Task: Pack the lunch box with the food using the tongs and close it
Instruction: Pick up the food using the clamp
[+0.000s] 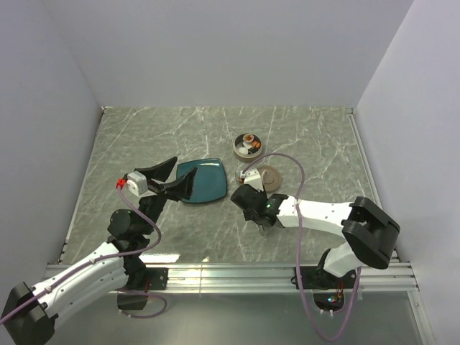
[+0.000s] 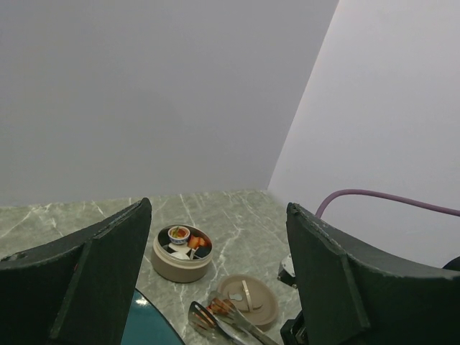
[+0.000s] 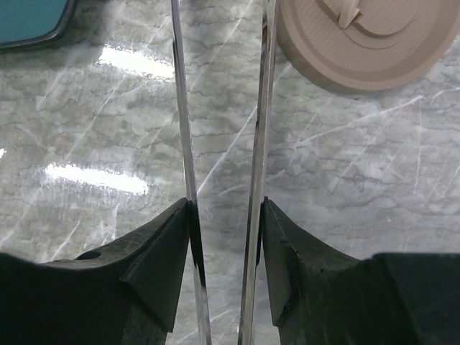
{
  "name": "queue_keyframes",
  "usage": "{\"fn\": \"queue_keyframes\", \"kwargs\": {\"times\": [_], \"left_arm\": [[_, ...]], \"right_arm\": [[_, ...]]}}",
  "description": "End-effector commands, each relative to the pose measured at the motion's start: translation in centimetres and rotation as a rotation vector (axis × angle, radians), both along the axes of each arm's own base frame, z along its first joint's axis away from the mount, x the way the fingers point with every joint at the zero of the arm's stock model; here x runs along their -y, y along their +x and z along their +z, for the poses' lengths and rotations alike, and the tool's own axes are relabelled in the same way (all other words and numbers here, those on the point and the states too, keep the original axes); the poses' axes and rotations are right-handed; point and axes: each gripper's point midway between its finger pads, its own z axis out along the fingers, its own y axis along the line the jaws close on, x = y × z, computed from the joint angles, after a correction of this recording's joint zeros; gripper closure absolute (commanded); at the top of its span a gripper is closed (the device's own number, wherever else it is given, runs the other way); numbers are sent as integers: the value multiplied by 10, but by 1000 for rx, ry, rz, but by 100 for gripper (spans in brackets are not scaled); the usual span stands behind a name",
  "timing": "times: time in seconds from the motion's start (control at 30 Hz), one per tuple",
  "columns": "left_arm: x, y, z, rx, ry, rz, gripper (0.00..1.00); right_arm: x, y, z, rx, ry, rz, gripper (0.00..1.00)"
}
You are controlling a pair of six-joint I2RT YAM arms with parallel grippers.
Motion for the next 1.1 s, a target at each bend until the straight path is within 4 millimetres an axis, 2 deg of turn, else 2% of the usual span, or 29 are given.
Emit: {"fn": "queue_keyframes", "kwargs": {"times": [0.0,0.07,0.3,0.47,0.57,0.87,0.9,1.07], "left_arm": [[-5,-3,10,30,-21,6,18],[-5,-3,10,31,-22,6,18],[-8,-4,10,34,-30,12,18],[-9,-5,11,37,-33,15,18],[-9,-6,12,39,-36,14,18],[-10,-4,10,34,-31,20,18],[-10,-5,10,35,-33,22,19],[-10,-4,10,33,-30,26,18]], "right_arm": [[-13,7,10,22,9,6,50],[-13,6,9,15,-1,7,51],[-11,6,12,20,-8,-7,69],[-12,11,18,38,-18,-16,71],[-14,18,30,70,-17,-27,71],[-23,36,88,196,41,-25,71],[-24,40,97,217,50,-31,71],[-24,64,120,272,57,-46,70]]}}
